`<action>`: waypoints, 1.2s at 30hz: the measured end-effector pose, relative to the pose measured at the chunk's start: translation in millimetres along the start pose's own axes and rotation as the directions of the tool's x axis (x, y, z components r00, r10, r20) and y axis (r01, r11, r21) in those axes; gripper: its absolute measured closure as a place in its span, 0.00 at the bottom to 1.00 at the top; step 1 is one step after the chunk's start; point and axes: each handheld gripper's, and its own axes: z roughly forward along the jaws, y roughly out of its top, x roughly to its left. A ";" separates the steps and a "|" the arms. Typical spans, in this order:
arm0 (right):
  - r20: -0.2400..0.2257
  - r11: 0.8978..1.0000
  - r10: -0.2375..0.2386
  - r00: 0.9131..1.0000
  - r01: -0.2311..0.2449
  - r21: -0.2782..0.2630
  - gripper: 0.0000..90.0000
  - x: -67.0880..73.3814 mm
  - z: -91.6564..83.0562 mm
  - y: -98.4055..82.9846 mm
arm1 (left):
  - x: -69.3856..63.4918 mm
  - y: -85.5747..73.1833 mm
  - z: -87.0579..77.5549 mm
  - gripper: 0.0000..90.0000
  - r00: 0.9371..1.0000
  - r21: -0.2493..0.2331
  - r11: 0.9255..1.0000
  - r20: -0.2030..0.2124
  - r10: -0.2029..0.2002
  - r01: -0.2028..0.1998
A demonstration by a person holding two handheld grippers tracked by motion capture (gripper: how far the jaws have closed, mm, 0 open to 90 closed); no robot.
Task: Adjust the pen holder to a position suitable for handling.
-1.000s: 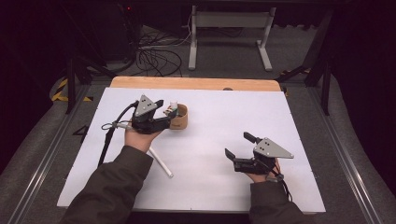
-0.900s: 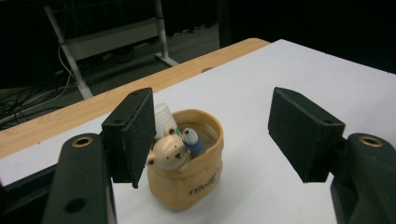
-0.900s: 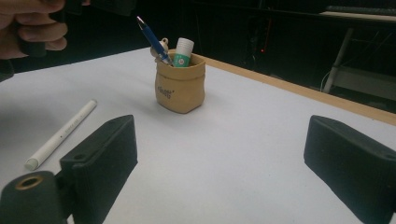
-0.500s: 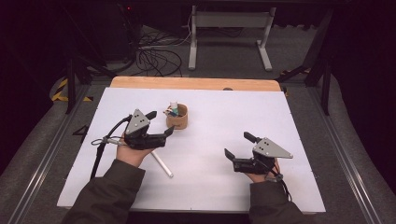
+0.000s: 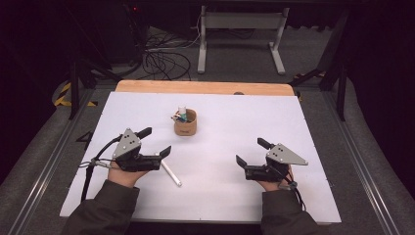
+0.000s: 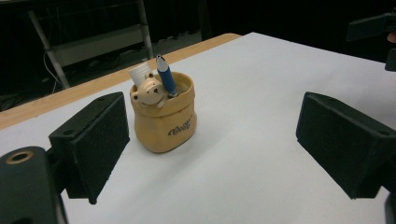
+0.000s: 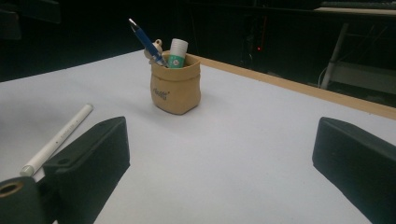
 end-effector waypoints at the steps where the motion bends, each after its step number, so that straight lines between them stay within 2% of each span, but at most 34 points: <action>1: -0.001 1.000 0.004 1.000 -0.004 -0.003 0.04 -0.2 0.0 0.2 | 0.6 -1.9 -2.0 0.10 1.000 -0.002 1.000 -0.005 0.002 -0.002; 11: -0.025 1.000 0.009 1.000 -0.009 -0.008 0.00 -1.1 3.1 0.3 | 6.0 -20.7 -21.0 0.07 1.000 0.003 1.000 -0.029 -0.002 0.002; 17: -0.037 1.000 0.008 0.999 -0.008 0.001 0.00 -0.4 4.3 0.1 | 9.2 -34.5 -30.0 0.07 0.999 0.019 1.000 -0.034 -0.018 0.019; 21: -0.030 1.000 0.002 1.000 -0.002 0.000 0.00 0.4 4.3 0.1 | 10.9 -35.9 -32.8 0.07 0.999 0.015 0.999 -0.037 -0.030 0.030; 29: -0.016 1.000 -0.010 1.000 0.010 -0.010 0.00 1.5 3.6 2.1 | 10.8 -36.7 -33.9 0.08 0.999 0.023 1.000 -0.037 -0.019 0.020; 36: 0.017 0.999 -0.034 0.999 0.034 -0.026 0.01 5.4 2.5 4.4 | 14.2 -38.6 -37.5 0.08 0.998 0.016 0.999 -0.047 -0.030 0.031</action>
